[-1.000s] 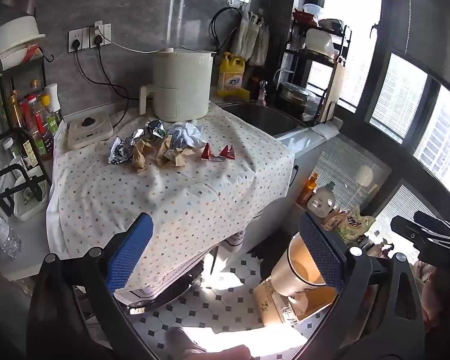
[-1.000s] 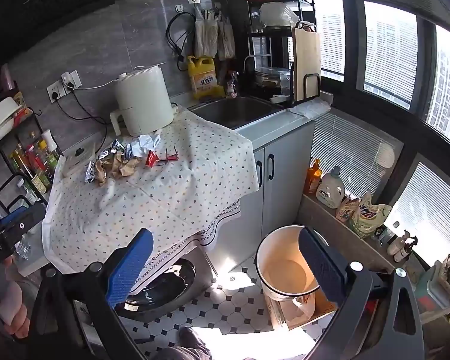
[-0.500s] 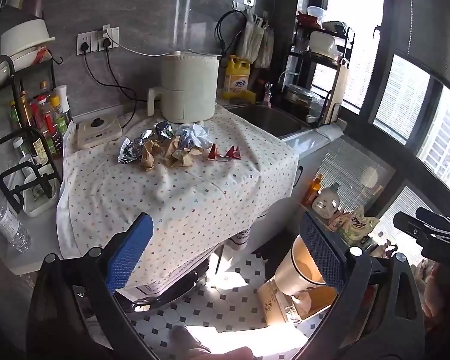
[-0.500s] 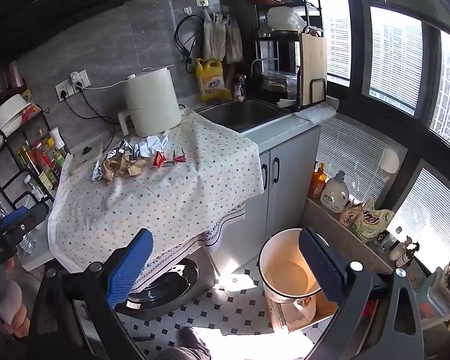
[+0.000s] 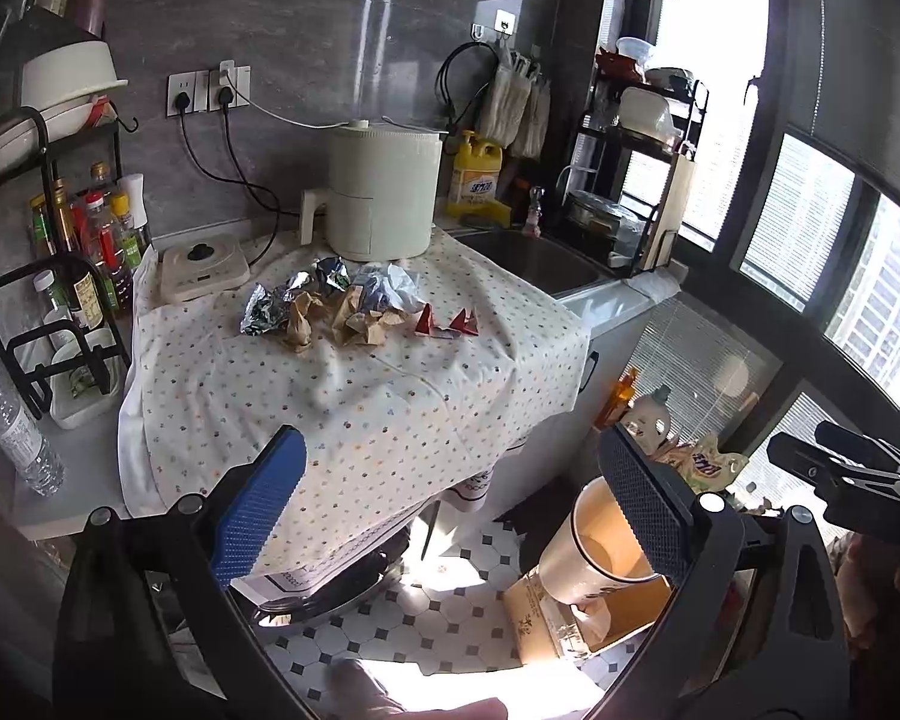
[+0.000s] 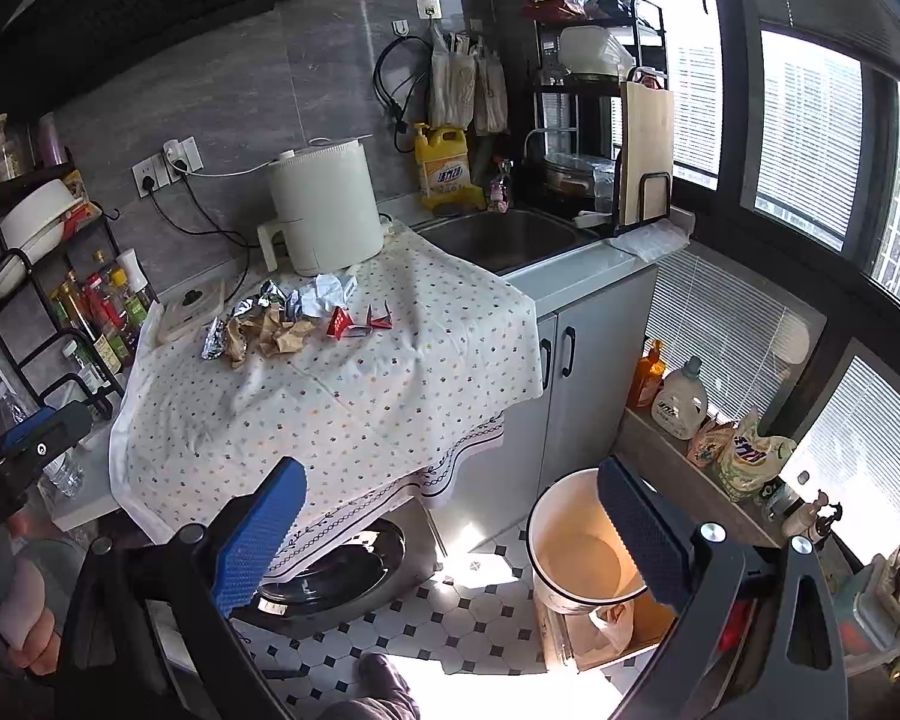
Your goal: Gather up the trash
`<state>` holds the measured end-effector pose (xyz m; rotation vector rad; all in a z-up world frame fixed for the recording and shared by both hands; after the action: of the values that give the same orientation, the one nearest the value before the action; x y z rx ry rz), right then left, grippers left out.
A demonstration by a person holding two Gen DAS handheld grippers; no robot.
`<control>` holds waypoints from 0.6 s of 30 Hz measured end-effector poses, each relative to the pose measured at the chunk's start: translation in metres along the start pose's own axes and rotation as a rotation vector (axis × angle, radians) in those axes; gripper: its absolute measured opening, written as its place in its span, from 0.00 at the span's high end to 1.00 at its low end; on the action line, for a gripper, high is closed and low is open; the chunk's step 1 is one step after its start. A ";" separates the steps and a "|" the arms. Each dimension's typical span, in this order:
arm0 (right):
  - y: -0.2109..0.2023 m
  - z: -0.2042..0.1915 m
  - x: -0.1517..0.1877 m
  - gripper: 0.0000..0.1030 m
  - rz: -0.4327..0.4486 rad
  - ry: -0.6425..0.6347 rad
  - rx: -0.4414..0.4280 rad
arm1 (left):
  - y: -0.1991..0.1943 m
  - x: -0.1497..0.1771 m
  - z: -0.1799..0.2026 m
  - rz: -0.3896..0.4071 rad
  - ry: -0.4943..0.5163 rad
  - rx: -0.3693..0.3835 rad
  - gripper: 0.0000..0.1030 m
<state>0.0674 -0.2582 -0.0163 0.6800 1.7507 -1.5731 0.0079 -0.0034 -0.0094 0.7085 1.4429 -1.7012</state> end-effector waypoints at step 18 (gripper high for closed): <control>-0.004 0.010 0.004 0.07 -0.004 0.008 0.008 | -0.005 0.006 0.008 0.000 0.001 0.007 0.06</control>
<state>0.0634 -0.2692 -0.0176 0.6882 1.7528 -1.5829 0.0013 -0.0127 -0.0103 0.7130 1.4378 -1.7069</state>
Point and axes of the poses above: each gripper's, at about its wrist camera, not at the fingertips, and y roughly the way its jaws point, z to its right, x to its underside, the point moved 6 cm from there along y, roughly the way its jaws point, and after that the axes turned 6 degrees about x, right-handed, at the moved point
